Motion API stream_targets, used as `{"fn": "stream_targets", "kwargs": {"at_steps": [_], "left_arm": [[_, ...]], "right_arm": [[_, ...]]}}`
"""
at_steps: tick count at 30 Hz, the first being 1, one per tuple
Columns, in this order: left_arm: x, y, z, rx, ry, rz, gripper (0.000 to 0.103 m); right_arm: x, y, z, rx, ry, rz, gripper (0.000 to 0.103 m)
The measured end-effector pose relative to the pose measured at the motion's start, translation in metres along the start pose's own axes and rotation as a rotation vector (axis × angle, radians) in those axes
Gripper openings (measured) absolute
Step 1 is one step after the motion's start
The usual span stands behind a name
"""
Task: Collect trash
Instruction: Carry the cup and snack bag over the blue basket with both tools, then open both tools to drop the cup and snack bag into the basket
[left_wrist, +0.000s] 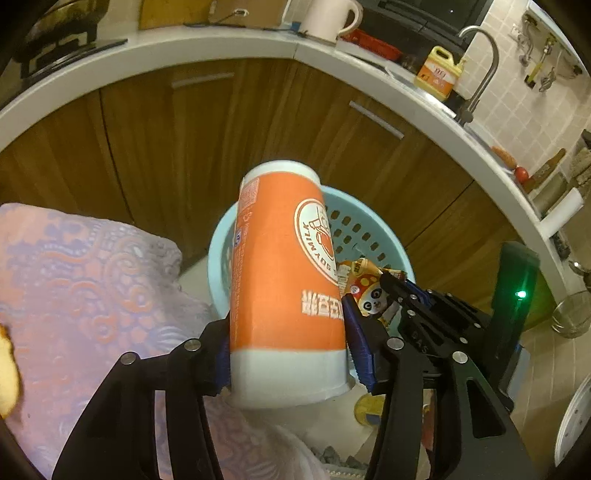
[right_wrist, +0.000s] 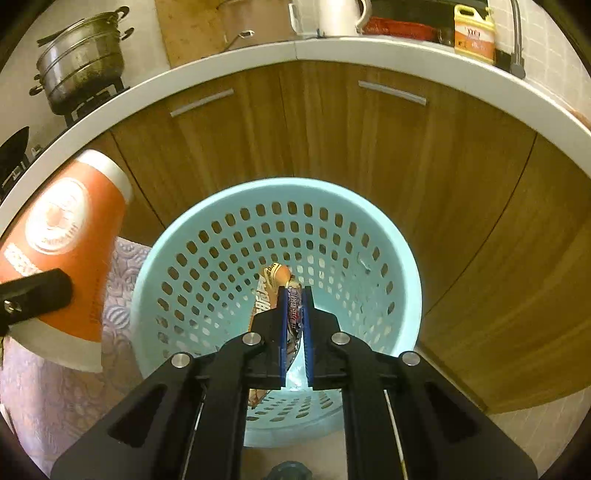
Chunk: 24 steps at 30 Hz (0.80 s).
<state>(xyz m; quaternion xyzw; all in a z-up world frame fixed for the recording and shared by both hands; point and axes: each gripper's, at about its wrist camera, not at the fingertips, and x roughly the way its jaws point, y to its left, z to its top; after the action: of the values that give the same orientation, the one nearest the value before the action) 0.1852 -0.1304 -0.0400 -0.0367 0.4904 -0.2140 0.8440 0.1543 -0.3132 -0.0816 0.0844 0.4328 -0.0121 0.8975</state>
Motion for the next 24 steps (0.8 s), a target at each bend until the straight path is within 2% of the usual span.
{"fn": "stream_targets", "kwargs": {"at_steps": [5, 6, 10, 12, 13, 15, 18, 24], "left_arm": [[0.011, -0.008, 0.002, 0.027, 0.000, 0.043, 0.066], [0.011, -0.008, 0.001, 0.031, -0.002, 0.037, 0.067], [0.007, -0.004, 0.002, 0.020, -0.010, 0.030, 0.068], [0.000, -0.002, 0.001, 0.013, -0.023, 0.024, 0.068], [-0.007, -0.001, 0.000, 0.012, -0.037, 0.023, 0.068], [-0.022, 0.002, -0.005, 0.014, -0.062, 0.024, 0.068], [-0.047, 0.006, -0.011, 0.021, -0.104, 0.031, 0.068], [-0.119, 0.030, -0.035, -0.025, -0.234, 0.018, 0.079]], "right_arm": [[0.003, -0.005, -0.001, 0.002, 0.022, 0.010, 0.013], [0.003, -0.006, 0.000, 0.003, 0.025, 0.017, 0.018], [-0.005, -0.008, 0.001, 0.004, 0.002, 0.018, 0.024], [-0.010, -0.007, 0.002, 0.005, -0.008, 0.021, 0.033], [-0.012, -0.005, 0.003, 0.004, -0.013, 0.025, 0.036], [-0.019, 0.000, 0.004, -0.004, -0.034, 0.038, 0.049], [-0.034, 0.014, 0.007, -0.029, -0.070, 0.073, 0.050], [-0.073, 0.061, 0.009, -0.128, -0.151, 0.178, 0.053]]}}
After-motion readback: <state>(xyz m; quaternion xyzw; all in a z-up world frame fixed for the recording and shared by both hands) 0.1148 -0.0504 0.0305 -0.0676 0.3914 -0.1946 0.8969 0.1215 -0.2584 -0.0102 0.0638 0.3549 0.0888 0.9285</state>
